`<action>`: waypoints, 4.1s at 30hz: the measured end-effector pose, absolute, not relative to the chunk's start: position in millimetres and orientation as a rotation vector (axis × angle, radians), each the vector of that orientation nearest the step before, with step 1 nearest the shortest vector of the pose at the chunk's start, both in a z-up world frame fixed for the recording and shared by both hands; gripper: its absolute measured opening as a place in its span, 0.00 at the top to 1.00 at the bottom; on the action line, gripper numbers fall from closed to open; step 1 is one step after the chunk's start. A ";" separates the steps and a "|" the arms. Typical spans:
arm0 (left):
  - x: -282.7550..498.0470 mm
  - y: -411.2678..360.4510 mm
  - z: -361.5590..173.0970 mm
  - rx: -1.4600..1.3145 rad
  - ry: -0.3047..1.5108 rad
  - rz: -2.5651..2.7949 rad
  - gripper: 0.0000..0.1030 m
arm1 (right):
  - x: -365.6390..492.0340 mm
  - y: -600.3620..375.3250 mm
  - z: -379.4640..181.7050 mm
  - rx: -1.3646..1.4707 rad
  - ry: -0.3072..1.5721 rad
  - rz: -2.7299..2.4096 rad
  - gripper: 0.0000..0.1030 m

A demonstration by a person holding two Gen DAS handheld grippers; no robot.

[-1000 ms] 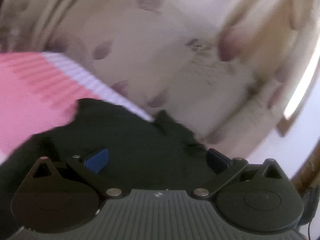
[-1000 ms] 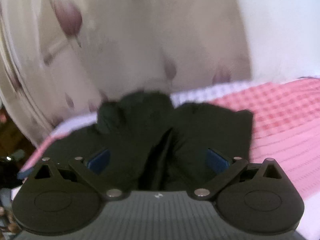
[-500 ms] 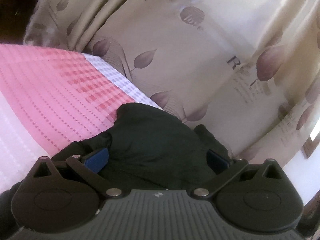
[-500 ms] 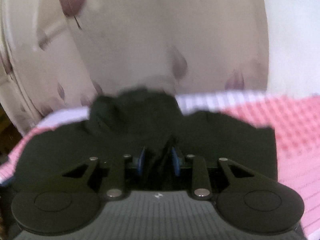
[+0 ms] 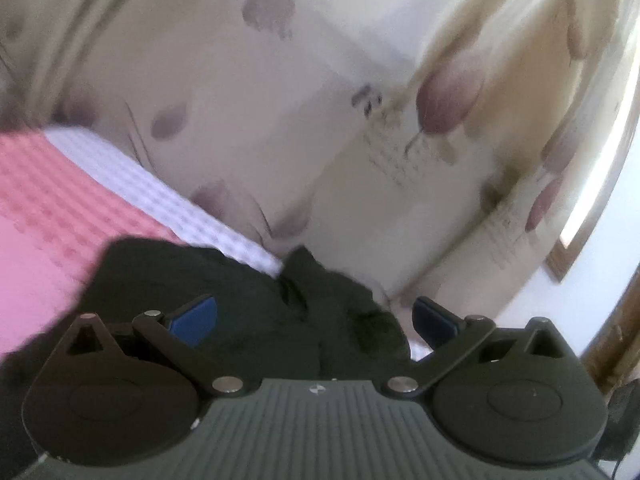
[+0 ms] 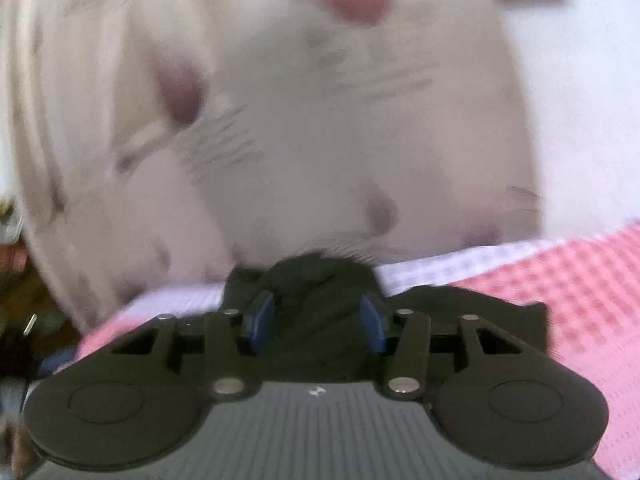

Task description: Fold large clothes

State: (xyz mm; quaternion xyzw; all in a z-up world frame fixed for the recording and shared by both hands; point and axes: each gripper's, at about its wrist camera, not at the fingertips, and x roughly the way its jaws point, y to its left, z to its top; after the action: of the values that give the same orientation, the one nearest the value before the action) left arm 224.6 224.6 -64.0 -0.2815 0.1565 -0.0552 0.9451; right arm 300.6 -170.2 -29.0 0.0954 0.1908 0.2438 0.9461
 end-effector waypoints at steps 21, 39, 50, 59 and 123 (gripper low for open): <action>289.1 237.3 -114.5 -0.445 0.546 0.049 0.00 | 343.9 -127.6 -99.6 -0.039 0.606 0.466 0.56; 316.0 190.5 -69.8 -0.495 0.545 -0.152 0.19 | 355.2 -38.2 -28.3 0.001 0.545 0.639 0.54; 327.9 217.4 -107.8 -0.486 0.584 -0.084 0.60 | 386.3 -87.1 -93.2 0.010 0.632 0.526 0.63; 305.4 270.6 -117.8 -0.520 0.641 -0.016 0.89 | 390.2 -153.7 -88.3 -0.007 0.719 0.406 0.67; 293.8 215.1 -104.7 -0.051 0.613 0.202 0.88 | 351.9 -113.1 -103.1 -0.133 0.624 0.335 0.00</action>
State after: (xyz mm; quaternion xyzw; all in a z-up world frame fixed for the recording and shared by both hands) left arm 293.8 215.1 -104.7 -0.0249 0.3013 0.0992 0.9480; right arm 351.9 -113.1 -103.1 -0.0652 0.3053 0.1637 0.9358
